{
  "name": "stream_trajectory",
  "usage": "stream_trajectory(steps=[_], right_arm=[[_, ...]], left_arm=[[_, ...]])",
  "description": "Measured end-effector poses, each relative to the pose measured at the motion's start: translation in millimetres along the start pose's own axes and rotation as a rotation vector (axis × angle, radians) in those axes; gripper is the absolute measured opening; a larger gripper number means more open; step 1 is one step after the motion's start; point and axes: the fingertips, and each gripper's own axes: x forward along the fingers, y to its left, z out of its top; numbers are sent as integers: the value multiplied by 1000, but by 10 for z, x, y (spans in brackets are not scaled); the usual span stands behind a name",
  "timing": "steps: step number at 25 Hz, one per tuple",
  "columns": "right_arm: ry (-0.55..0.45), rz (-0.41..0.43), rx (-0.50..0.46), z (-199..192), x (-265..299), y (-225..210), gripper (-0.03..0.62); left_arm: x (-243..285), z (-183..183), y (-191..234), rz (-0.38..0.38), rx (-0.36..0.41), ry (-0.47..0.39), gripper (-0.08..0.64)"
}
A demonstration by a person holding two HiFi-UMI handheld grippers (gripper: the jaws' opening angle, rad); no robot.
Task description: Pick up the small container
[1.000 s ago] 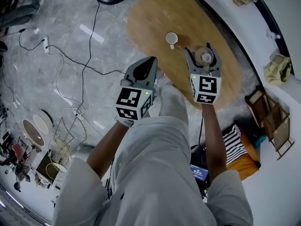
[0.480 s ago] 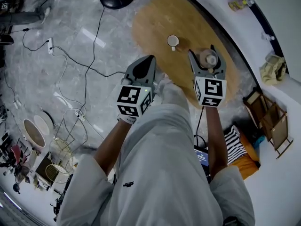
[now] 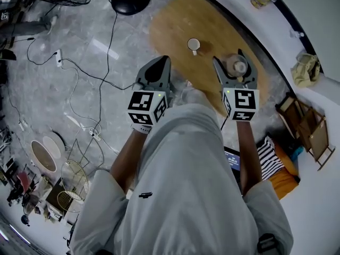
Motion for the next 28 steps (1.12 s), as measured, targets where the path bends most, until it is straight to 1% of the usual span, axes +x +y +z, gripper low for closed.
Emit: stream_trajectory(steps=[3,11,17,23,28], right_arm=[[-7,5,2,70,-109,35,341],[-27,9,10,272,-381,232,341],[-43,3,15,361,-612,267,341],[-57,-20,19,429,-834,271,341],[-65,-37,29,443,-1007,250,341]], left_arm=[[-65,132,-4,-6,18,-25,18],[-322,342,83,-15,57,-66,18],[-496,491,71,-22,59,-100,18],[-577,599,64,-31,58,-136,18],[-610,648,-65,-52,64,-150,18]])
